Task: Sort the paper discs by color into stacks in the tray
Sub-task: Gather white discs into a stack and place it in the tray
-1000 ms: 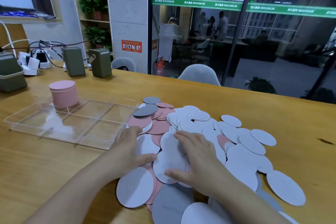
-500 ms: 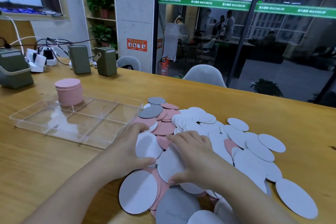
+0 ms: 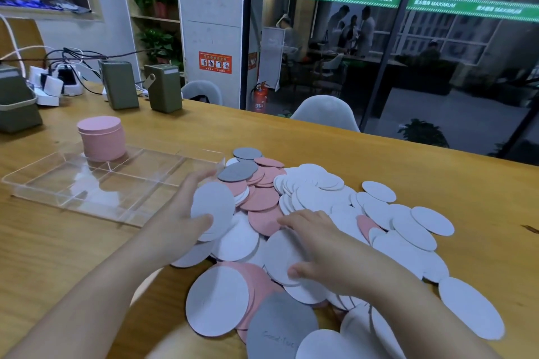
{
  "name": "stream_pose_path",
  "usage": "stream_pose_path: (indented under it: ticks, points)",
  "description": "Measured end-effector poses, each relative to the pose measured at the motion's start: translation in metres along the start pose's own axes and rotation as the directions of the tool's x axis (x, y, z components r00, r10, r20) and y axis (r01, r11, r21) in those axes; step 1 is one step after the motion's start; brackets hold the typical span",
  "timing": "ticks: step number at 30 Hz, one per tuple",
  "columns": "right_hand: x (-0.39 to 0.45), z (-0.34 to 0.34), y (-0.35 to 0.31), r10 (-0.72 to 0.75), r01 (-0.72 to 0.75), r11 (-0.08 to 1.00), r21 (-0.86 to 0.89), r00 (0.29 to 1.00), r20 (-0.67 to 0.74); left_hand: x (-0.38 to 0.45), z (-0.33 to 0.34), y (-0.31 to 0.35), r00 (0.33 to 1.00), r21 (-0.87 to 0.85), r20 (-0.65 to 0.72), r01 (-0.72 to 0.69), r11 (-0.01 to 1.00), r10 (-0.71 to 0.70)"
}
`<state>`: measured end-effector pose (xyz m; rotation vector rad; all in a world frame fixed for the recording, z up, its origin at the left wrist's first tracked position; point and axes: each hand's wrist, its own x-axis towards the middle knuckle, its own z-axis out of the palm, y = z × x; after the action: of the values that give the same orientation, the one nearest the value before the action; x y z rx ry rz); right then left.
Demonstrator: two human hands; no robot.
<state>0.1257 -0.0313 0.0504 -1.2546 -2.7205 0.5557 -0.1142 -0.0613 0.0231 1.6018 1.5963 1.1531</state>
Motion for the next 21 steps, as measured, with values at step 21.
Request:
stream_pose_path:
  ticks: [21]
  points:
    - [-0.010, -0.013, -0.001, 0.083, 0.016, 0.956, 0.294, 0.943, -0.321, -0.010, 0.036, 0.017, 0.983, -0.207, 0.037, -0.168, 0.964, 0.179]
